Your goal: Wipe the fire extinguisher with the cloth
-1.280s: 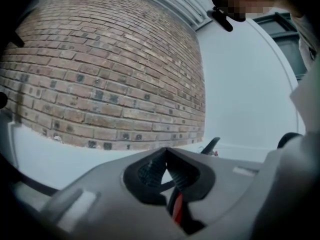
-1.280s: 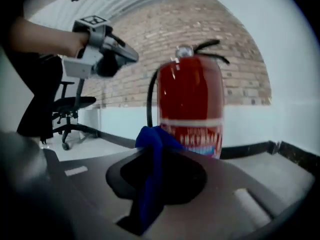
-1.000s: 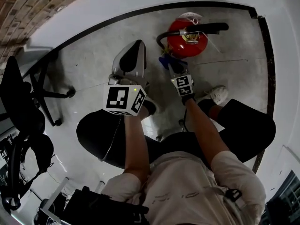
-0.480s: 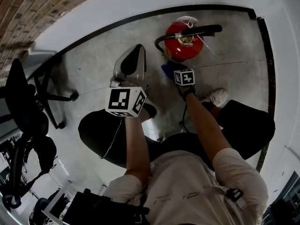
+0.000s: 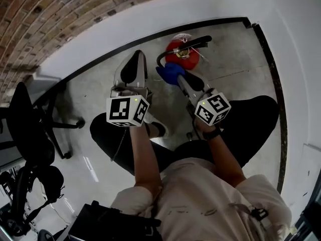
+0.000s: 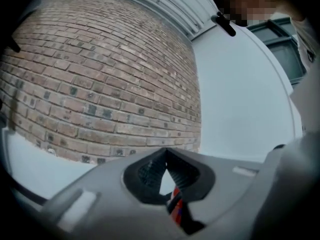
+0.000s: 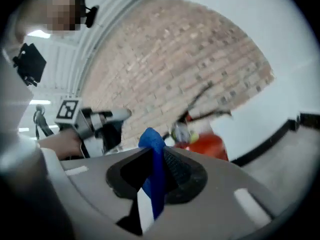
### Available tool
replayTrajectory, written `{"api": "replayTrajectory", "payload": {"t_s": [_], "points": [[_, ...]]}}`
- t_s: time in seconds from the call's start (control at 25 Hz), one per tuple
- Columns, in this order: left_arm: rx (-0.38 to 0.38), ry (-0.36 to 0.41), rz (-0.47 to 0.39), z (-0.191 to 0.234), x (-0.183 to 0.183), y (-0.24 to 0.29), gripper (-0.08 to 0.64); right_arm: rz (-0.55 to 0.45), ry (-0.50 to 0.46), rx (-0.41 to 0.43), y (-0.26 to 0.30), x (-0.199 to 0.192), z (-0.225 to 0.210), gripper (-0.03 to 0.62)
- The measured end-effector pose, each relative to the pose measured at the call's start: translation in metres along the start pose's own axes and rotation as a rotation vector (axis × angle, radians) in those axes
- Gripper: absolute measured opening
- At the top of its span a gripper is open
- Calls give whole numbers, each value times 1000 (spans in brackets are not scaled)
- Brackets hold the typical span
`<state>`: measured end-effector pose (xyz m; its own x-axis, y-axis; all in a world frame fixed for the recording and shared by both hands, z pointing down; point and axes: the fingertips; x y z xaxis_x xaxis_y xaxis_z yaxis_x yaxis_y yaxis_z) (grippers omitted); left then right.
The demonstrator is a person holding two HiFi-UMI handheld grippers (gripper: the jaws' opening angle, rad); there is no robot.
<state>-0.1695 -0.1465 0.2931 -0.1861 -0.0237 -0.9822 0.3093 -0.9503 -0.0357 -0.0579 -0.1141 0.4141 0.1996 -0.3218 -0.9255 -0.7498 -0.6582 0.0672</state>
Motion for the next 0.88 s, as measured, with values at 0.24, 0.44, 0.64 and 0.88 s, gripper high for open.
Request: {"api": "replayTrajectory", "payload": {"t_s": [0.24, 0.44, 0.64, 0.88], "points": [[0, -45, 3, -5, -11, -3, 0, -95, -361, -43, 8, 43, -12, 66], [-5, -61, 6, -4, -17, -8, 0, -208, -287, 2, -7, -11, -10, 64], [27, -134, 12, -2, -32, -13, 0, 82, -340, -48, 8, -126, -39, 64], [62, -116, 93, -9, -58, -20, 0, 329, -329, -13, 26, -262, -84, 63]]}}
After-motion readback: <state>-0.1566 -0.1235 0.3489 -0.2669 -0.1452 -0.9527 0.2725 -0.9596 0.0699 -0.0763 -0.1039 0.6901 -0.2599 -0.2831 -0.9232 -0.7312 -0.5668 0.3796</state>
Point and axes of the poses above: the fingertips, and each gripper's own axes: y forward along the fingers, z to its left, x out of its top, and after that the axes turned 4 degrees about -y, right-handed
